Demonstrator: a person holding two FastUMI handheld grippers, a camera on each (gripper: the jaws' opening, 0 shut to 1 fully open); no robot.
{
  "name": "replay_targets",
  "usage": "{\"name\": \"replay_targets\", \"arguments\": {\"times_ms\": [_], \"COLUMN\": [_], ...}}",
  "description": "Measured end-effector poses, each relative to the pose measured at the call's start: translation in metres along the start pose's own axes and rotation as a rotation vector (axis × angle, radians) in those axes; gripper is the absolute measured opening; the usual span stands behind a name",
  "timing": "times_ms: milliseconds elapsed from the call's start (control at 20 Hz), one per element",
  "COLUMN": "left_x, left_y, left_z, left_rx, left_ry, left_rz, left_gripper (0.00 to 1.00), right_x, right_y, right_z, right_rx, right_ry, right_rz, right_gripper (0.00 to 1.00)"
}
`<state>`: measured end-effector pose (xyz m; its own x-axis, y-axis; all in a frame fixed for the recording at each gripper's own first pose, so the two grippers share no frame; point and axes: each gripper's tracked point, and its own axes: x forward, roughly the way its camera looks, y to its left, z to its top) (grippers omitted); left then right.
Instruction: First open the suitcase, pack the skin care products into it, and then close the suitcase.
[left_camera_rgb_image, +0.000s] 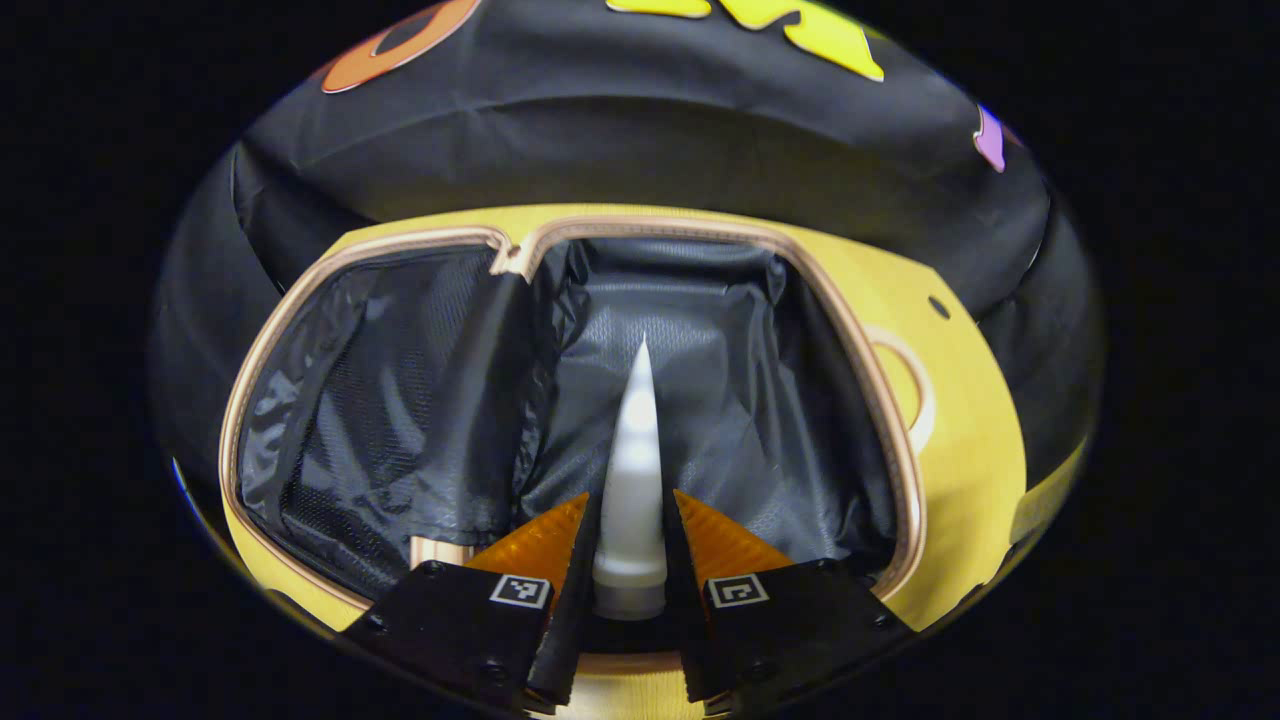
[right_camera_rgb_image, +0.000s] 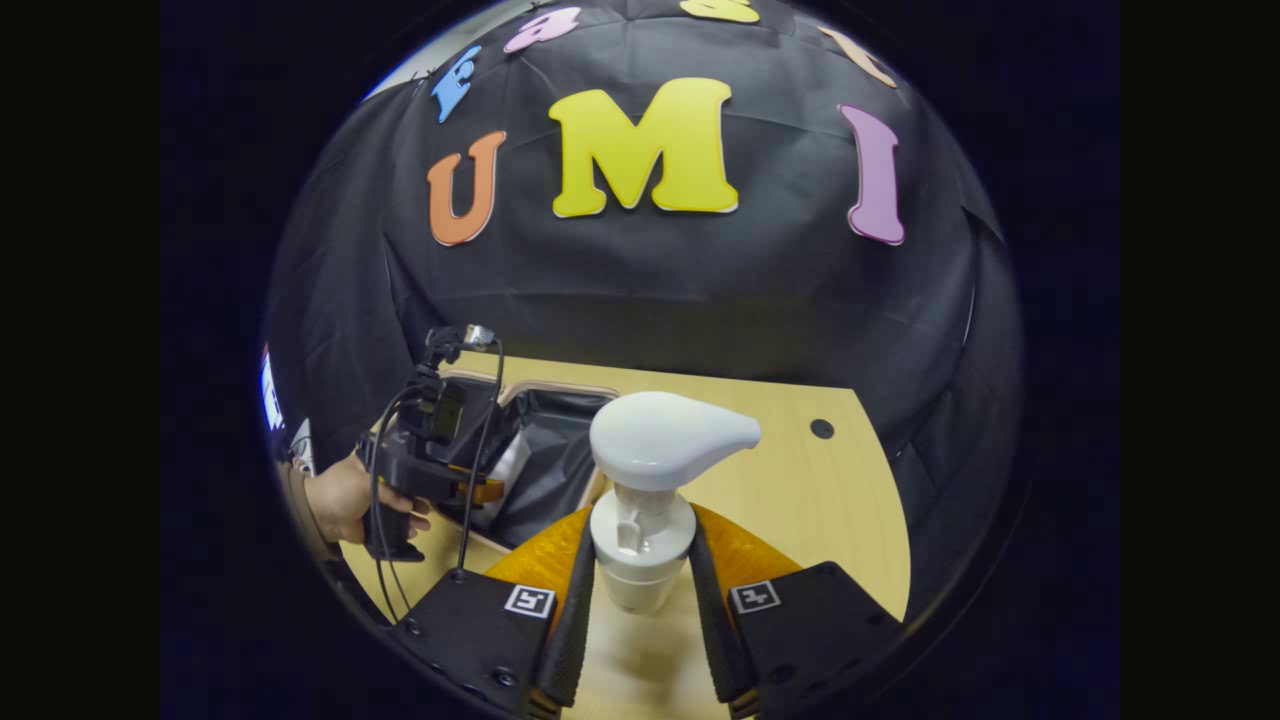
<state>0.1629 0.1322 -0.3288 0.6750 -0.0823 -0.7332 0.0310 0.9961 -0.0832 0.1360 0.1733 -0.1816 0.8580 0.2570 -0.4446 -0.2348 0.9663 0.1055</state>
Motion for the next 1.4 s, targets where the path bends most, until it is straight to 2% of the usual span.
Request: {"name": "replay_targets", "arguments": {"times_ms": [50,100,150,200,250,300,350,500,700,750,800,850,950,1050,1200,1400], "left_x": [-0.011,-0.024,-0.038,-0.051,-0.065,-0.078,-0.092,-0.146,-0.200,-0.209,-0.214,-0.220,-0.225,-0.228,-0.225,-0.213], "left_y": [-0.001,0.001,0.006,0.012,0.021,0.029,0.036,0.059,0.082,0.089,0.094,0.098,0.110,0.126,0.149,0.180], "left_z": [0.008,0.016,0.023,0.028,0.034,0.039,0.044,0.055,0.067,0.068,0.071,0.074,0.075,0.075,0.075,0.069], "left_rx": [0.003,0.004,0.007,0.009,0.009,0.007,0.004,0.013,0.054,0.067,0.076,0.083,0.084,0.066,0.039,0.025], "left_ry": [-0.052,-0.097,-0.145,-0.192,-0.237,-0.280,-0.322,-0.473,-0.624,-0.654,-0.683,-0.704,-0.721,-0.733,-0.724,-0.690], "left_rz": [-0.011,-0.018,-0.014,-0.005,0.013,0.030,0.039,0.049,0.063,0.080,0.083,0.076,0.086,0.097,0.101,0.135], "left_gripper": [0.55,0.61,0.77,0.71,0.84,0.77,0.83,0.91,0.94,1.00,0.94,0.94,0.94,0.94,0.94,0.94], "right_x": [0.006,0.011,0.020,0.028,0.036,0.044,0.054,0.087,0.127,0.133,0.135,0.141,0.151,0.164,0.183,0.208], "right_y": [0.009,0.020,0.032,0.044,0.056,0.068,0.079,0.104,0.120,0.121,0.127,0.129,0.128,0.128,0.126,0.118], "right_z": [0.007,0.014,0.018,0.022,0.026,0.027,0.025,0.002,-0.028,-0.036,-0.047,-0.054,-0.065,-0.060,-0.052,-0.064], "right_rx": [0.007,0.014,0.020,0.019,0.011,-0.002,-0.012,0.001,-0.002,-0.016,-0.022,-0.024,-0.013,0.012,0.096,0.170], "right_ry": [-0.003,-0.003,0.001,0.005,0.009,0.015,0.028,0.112,0.224,0.247,0.268,0.292,0.335,0.331,0.358,0.413], "right_rz": [0.013,0.029,0.048,0.066,0.083,0.102,0.116,0.131,0.123,0.105,0.092,0.087,0.077,0.076,0.031,-0.035], "right_gripper": [0.47,0.45,0.45,0.47,0.47,0.47,0.47,0.47,0.47,0.47,0.47,0.47,0.47,0.47,0.47,0.47]}}
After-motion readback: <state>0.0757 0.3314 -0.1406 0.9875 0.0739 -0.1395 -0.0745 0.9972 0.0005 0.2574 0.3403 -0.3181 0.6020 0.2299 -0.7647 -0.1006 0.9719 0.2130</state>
